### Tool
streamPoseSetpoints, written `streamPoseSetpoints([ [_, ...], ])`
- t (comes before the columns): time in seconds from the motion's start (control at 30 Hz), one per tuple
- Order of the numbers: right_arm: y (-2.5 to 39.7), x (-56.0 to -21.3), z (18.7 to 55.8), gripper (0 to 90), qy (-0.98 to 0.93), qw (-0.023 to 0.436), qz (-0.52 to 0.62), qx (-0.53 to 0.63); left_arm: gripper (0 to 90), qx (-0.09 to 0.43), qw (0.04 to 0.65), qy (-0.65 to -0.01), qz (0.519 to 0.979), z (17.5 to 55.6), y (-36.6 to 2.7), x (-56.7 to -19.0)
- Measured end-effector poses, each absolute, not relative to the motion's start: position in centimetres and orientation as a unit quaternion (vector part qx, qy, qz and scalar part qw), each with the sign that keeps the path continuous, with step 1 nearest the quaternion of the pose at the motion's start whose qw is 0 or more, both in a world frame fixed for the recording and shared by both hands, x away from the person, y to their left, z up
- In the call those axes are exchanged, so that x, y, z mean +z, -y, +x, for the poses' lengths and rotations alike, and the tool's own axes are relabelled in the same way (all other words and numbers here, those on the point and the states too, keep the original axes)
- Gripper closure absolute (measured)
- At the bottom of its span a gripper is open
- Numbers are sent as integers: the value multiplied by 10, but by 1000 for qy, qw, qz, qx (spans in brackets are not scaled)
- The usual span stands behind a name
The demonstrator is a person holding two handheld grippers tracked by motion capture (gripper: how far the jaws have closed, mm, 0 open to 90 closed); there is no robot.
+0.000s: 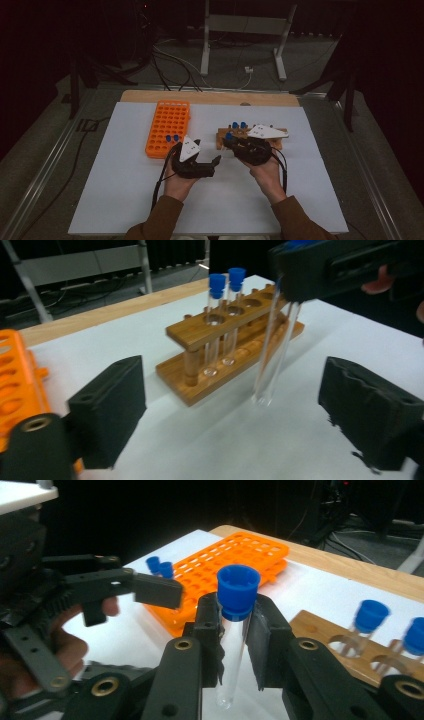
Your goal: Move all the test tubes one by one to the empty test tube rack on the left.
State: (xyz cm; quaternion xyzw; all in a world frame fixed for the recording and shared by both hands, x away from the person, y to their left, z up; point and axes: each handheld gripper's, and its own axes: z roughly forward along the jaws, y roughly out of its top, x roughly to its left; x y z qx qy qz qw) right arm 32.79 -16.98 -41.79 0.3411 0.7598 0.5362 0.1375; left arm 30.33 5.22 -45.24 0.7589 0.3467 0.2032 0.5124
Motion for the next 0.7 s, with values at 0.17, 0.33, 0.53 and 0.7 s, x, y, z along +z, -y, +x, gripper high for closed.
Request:
streamPoseSetpoints([
  [0.17,163,-419,325,760,-762,129,333,540,322,198,518,-335,762,303,-45,-452],
  [0.33,158,-419,322,760,-767,125,325,539,532,186,527,-320,765,303,-43,-452],
  [0.53,155,-420,321,760,-769,122,322,539,672,176,538,-315,762,303,-44,-452],
  [0.7,155,-421,321,760,-770,121,320,539,724,175,539,-311,763,303,-44,-452],
])
